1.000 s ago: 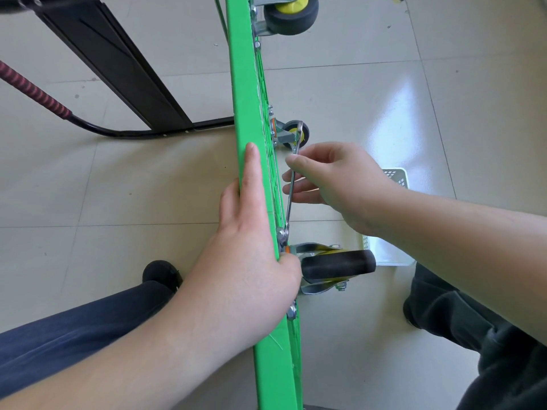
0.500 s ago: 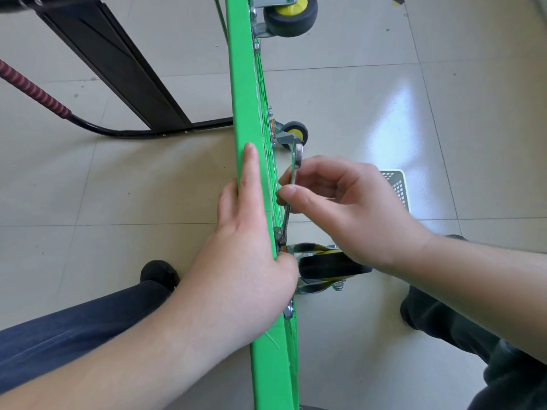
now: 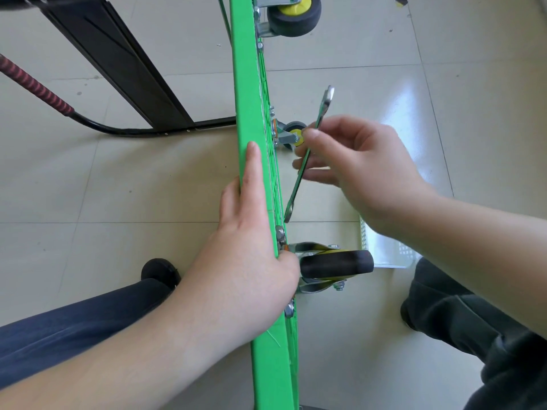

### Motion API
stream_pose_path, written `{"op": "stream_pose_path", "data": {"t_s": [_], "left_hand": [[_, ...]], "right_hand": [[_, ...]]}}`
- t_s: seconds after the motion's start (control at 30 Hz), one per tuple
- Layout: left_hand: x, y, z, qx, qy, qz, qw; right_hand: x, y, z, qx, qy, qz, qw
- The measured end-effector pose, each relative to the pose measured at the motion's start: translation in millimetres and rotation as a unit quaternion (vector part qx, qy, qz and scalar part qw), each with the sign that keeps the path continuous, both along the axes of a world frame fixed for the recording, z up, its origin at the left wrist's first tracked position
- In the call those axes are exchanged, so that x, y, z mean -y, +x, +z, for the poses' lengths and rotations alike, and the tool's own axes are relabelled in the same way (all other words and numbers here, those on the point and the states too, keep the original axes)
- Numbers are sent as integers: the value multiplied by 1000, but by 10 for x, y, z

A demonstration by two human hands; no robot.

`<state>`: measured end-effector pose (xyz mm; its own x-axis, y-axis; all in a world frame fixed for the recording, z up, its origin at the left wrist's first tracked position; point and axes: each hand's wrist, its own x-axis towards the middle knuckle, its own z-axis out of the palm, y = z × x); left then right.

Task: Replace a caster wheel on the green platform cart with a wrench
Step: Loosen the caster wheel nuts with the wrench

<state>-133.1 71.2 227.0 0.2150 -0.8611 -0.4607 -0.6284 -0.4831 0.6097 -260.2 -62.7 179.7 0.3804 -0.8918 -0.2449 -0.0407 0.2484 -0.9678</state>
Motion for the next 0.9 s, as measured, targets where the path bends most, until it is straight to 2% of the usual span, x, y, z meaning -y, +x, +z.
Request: {"op": "stream_pose_path", "data": {"t_s": [0.2, 0.3, 0.9], "left_hand": [[5, -4, 0, 11, 8, -7, 1000], [-2, 1, -9, 14, 8, -10, 1000], [-8, 8, -10, 7, 3, -4, 1000]], "right_hand": [[144, 35, -179, -42, 155, -42, 986], [156, 38, -283, -54, 192, -39, 979], [88, 241, -419, -94, 191, 17, 977]]}}
